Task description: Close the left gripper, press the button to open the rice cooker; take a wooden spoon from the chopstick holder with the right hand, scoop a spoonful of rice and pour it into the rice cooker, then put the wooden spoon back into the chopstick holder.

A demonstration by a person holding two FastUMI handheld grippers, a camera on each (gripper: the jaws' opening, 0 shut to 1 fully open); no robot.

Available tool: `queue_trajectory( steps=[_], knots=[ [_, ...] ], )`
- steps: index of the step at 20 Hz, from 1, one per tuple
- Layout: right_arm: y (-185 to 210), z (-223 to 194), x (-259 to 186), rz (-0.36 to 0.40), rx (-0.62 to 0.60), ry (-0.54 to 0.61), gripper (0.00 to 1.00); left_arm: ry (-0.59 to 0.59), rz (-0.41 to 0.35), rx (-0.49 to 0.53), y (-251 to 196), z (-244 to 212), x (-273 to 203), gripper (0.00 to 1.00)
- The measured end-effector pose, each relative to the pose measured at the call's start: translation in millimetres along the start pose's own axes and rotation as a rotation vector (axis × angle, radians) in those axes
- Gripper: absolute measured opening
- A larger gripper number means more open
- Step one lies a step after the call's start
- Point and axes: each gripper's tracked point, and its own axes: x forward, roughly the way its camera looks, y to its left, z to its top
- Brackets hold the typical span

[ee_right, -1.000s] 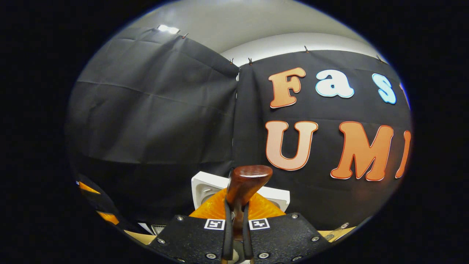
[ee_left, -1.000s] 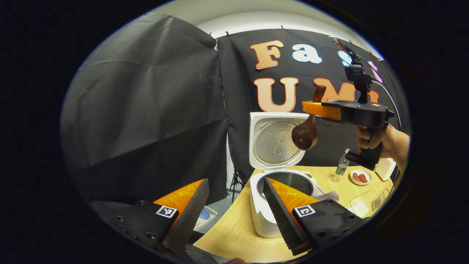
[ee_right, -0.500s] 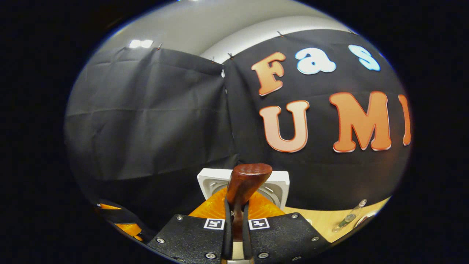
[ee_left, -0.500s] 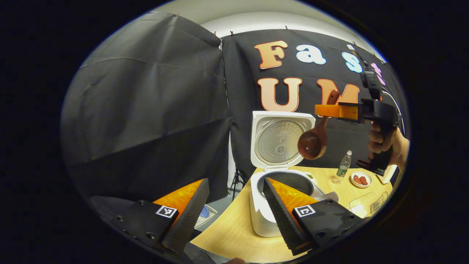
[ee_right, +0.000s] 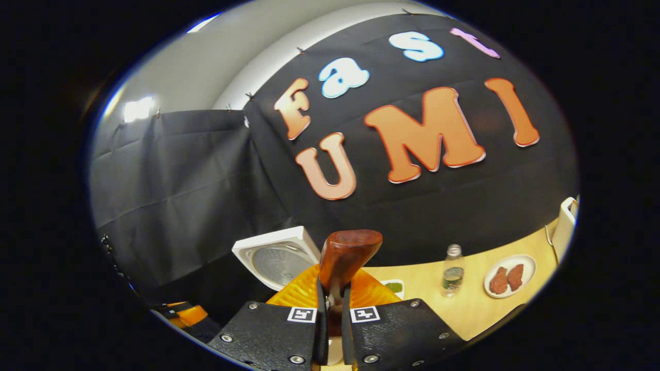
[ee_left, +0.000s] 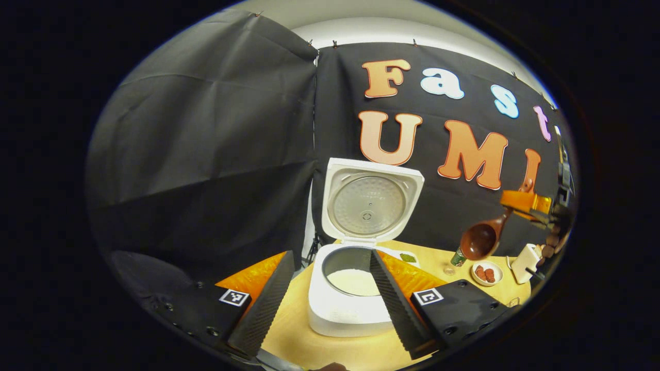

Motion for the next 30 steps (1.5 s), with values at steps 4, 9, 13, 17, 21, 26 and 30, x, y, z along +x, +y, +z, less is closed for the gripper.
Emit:
queue_trajectory(
  steps=[4, 9, 13, 17, 21, 26, 30],
  knots=[
    [-84, -4, -44, -0.135, 0.062, 0.011, 0.1, 0.014, -0.017, 0.026, -36, 1, 1, 0.98],
    [-181, -18, -105, -0.31, 0.089, 0.032, 0.1, 0.033, -0.05, 0.066, -78, 8, 5, 0.98],
    [-241, -27, -151, -0.4, 0.12, 0.044, 0.1, 0.048, -0.104, 0.089, -125, 2, 4, 0.98],
    [-284, -40, -190, -0.466, 0.148, 0.066, 0.1, 0.08, -0.151, 0.105, -176, -18, 4, 0.98],
    [-303, -48, -217, -0.476, 0.157, 0.081, 0.1, 0.07, -0.158, 0.126, -196, -15, 2, 0.99],
    [-312, -71, -230, -0.454, 0.154, 0.116, 0.1, 0.024, -0.113, 0.164, -193, 5, 5, 0.98],
    [-321, -98, -230, -0.468, 0.148, 0.143, 0.1, -0.034, -0.085, 0.168, -180, 38, 15, 0.98]
  ],
)
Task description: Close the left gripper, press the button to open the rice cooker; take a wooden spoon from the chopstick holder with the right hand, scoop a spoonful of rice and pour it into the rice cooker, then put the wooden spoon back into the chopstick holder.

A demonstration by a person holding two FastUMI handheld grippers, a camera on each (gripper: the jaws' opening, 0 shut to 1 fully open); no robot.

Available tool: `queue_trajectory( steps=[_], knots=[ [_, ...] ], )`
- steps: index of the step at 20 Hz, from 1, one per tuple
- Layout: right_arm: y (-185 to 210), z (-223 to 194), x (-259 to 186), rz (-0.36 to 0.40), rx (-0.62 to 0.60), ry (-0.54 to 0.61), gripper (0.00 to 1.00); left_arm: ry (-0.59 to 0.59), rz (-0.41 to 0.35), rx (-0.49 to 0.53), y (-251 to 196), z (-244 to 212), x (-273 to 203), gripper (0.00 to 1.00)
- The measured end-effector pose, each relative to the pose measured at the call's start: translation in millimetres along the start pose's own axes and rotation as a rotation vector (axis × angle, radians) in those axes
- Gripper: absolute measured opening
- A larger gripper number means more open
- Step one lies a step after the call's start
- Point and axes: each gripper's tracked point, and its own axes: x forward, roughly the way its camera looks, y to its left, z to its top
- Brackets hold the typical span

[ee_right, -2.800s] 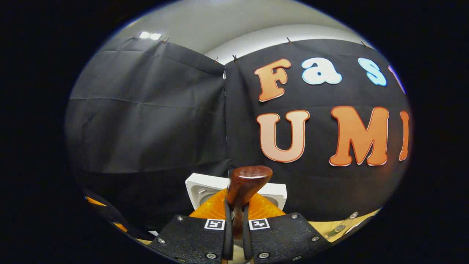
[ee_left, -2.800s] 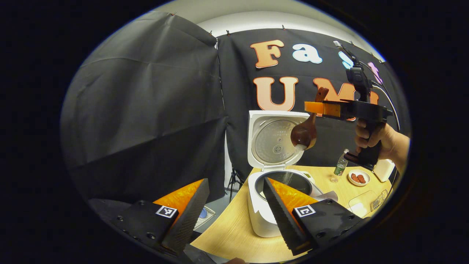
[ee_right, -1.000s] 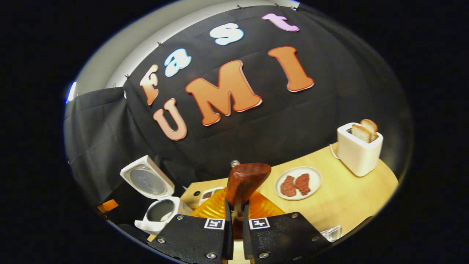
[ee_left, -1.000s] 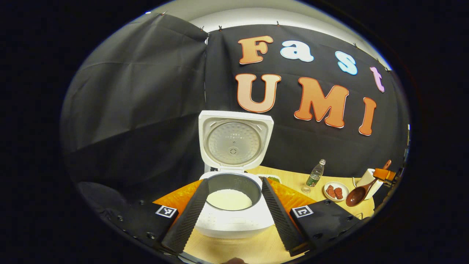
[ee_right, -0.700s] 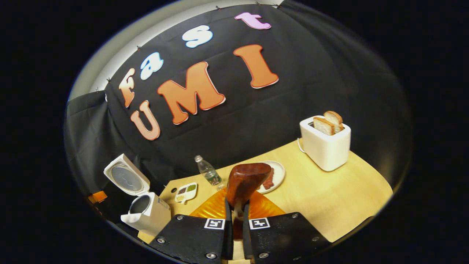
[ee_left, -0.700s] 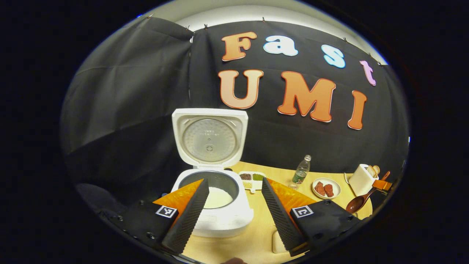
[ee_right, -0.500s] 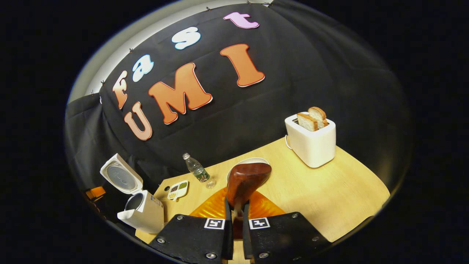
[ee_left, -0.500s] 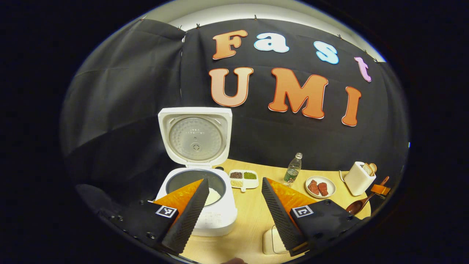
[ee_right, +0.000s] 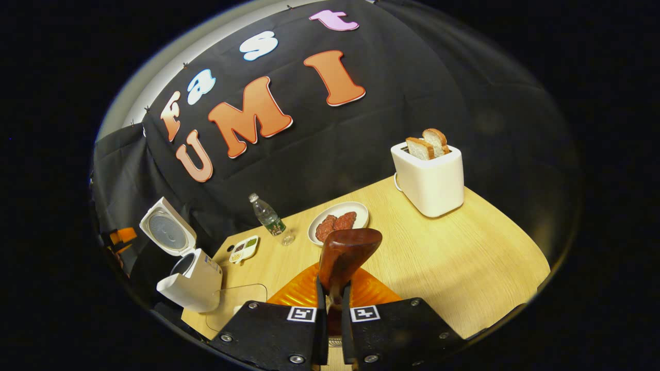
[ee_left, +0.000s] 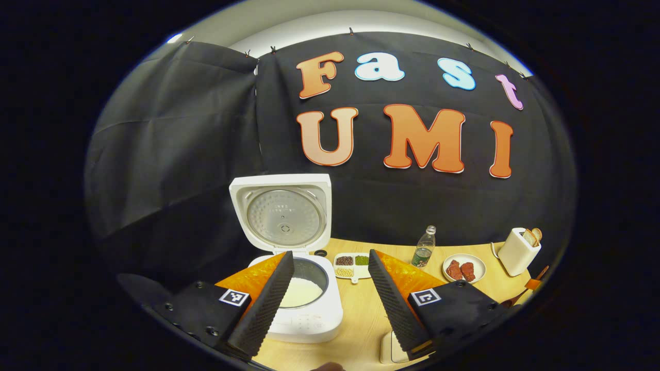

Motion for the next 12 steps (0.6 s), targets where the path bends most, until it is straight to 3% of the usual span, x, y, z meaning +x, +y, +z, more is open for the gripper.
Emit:
queue_trajectory(
  steps=[6, 12],
  knots=[
    [-16, -24, 7, -0.085, 0.035, 0.011, 0.13, -0.064, 0.066, -0.012, 55, 62, 49, 0.98],
    [-16, -42, -1, -0.14, 0.045, 0.126, 0.19, -0.174, 0.083, -0.034, 92, 129, 139, 0.98]
  ],
)
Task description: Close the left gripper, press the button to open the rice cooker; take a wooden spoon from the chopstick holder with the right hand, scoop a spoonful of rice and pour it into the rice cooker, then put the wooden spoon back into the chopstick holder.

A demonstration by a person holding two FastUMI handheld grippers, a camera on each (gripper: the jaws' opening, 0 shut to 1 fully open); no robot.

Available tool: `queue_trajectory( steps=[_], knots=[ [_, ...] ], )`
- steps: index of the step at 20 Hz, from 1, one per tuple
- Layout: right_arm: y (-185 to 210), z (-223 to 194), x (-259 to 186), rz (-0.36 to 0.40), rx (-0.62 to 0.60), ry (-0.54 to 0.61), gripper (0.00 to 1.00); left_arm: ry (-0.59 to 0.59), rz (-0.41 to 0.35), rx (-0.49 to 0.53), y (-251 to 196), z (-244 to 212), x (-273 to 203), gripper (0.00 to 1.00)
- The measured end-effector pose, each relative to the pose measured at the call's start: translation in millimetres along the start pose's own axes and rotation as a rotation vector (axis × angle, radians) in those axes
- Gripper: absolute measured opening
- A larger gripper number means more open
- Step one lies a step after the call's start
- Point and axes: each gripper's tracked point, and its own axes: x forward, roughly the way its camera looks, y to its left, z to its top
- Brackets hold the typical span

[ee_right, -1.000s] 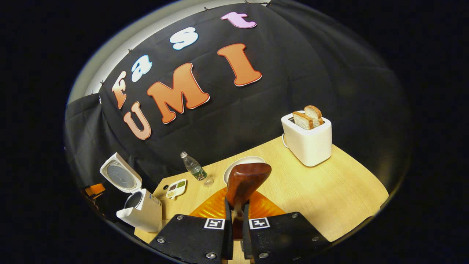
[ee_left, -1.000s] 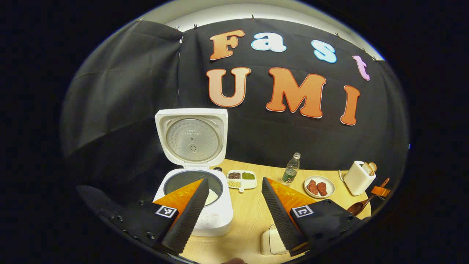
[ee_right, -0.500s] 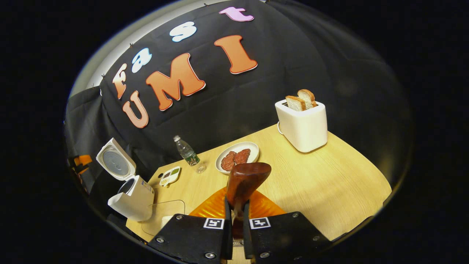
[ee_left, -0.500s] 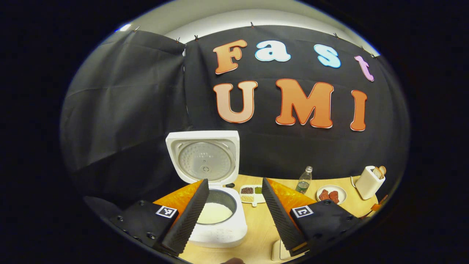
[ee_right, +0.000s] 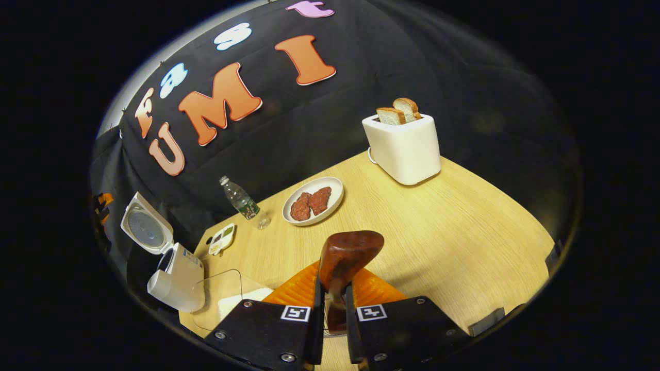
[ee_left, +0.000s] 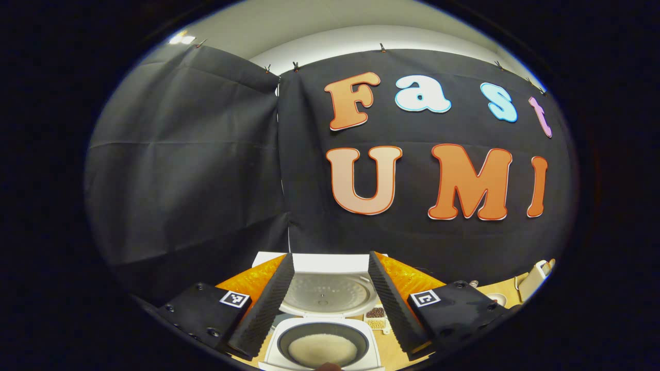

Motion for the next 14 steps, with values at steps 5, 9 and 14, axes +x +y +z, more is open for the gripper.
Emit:
queue_trajectory(
  steps=[5, 9, 14],
  knots=[
    [5, 1, -13, -0.064, 0.016, 0.048, 0.32, -0.024, -0.031, 0.012, 1, 11, 59, 0.97],
    [4, 20, -39, -0.127, -0.005, -0.003, 0.77, 0.004, -0.053, 0.024, 3, -2, 94, 0.97],
    [16, 69, -80, -0.143, 0.019, -0.162, 0.89, 0.149, -0.057, 0.0, 10, -45, 123, 0.97]
  ],
)
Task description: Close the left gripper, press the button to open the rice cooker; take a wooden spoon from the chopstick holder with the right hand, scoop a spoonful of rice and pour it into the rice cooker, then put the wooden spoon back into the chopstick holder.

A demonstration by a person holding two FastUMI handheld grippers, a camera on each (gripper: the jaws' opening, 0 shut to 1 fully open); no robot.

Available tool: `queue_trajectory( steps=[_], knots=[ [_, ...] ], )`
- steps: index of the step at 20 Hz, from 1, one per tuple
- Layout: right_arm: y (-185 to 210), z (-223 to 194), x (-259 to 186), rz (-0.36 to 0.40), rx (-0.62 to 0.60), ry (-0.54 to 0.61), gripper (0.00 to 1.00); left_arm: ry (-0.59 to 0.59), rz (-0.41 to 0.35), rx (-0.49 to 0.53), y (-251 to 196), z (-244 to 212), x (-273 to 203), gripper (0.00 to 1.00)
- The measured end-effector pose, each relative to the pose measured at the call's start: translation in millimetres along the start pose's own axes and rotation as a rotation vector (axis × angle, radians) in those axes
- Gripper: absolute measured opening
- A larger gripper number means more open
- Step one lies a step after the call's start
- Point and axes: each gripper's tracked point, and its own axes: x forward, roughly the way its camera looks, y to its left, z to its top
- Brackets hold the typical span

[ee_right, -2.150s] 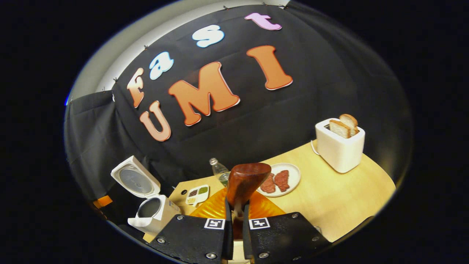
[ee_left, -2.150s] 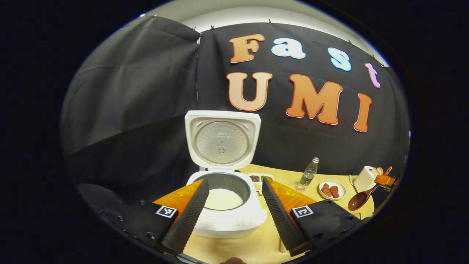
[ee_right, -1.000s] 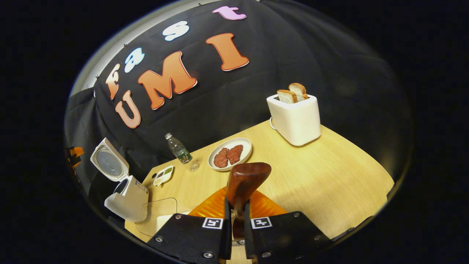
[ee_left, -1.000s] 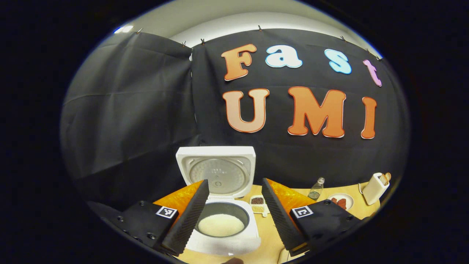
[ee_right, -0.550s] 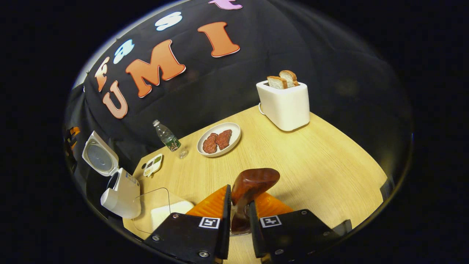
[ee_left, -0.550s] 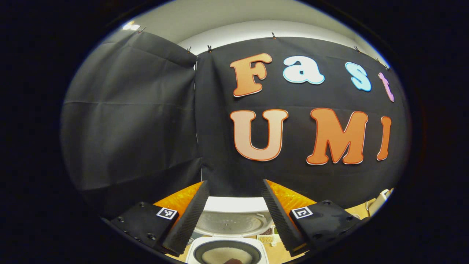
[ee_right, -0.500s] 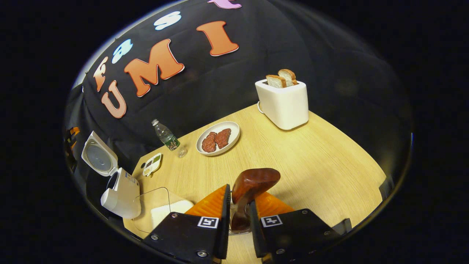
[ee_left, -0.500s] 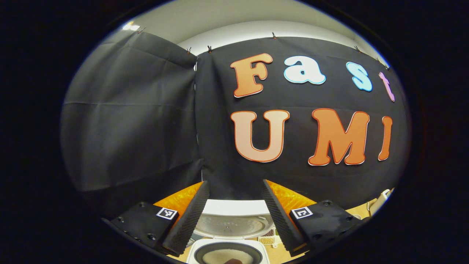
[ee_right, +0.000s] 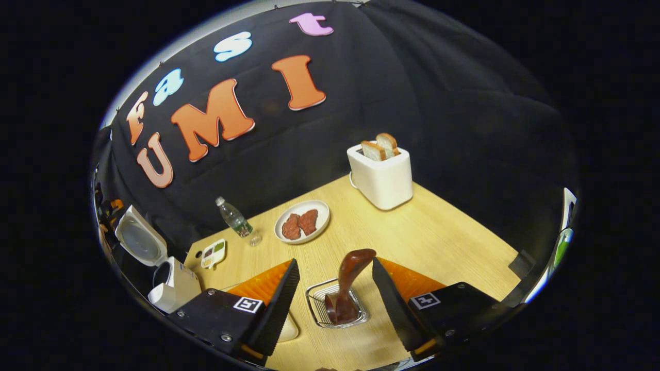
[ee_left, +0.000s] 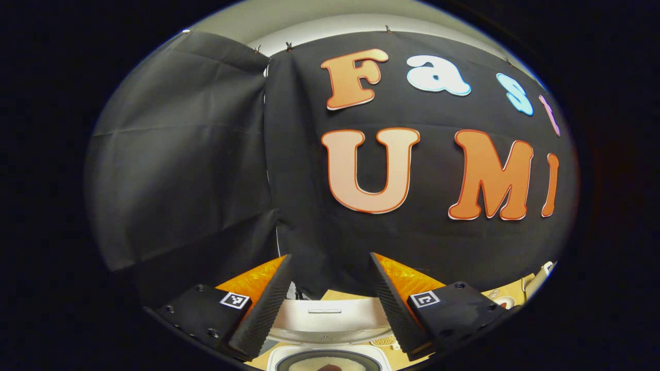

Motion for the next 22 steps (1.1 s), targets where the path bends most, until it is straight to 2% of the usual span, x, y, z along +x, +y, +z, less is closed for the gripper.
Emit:
queue_trajectory(
  steps=[5, 7, 9, 12, 16, 18, 22],
  knots=[
    [2, 37, -24, 0.011, -0.036, -0.085, 0.89, 0.116, 0.008, 0.039, -4, -19, 5, 0.99],
    [-1, 46, -27, 0.025, -0.042, -0.1, 0.89, 0.18, -0.059, 0.047, -20, -25, -3, 0.98],
    [2, 55, -26, 0.053, -0.042, -0.117, 0.89, 0.251, -0.096, 0.042, -33, -37, -25, 0.98],
    [9, 58, -15, 0.11, -0.048, -0.119, 0.89, 0.348, -0.082, 0.02, -31, -53, -52, 0.98],
    [22, 67, -5, 0.168, -0.08, -0.123, 0.88, 0.572, -0.021, -0.014, -20, -103, -92, 0.99],
    [29, 70, -1, 0.195, -0.096, -0.12, 0.88, 0.679, -0.019, -0.018, -20, -127, -112, 0.99],
    [44, 73, 6, 0.242, -0.11, -0.11, 0.89, 0.791, -0.008, 0.005, -11, -162, -124, 1.0]
  ],
)
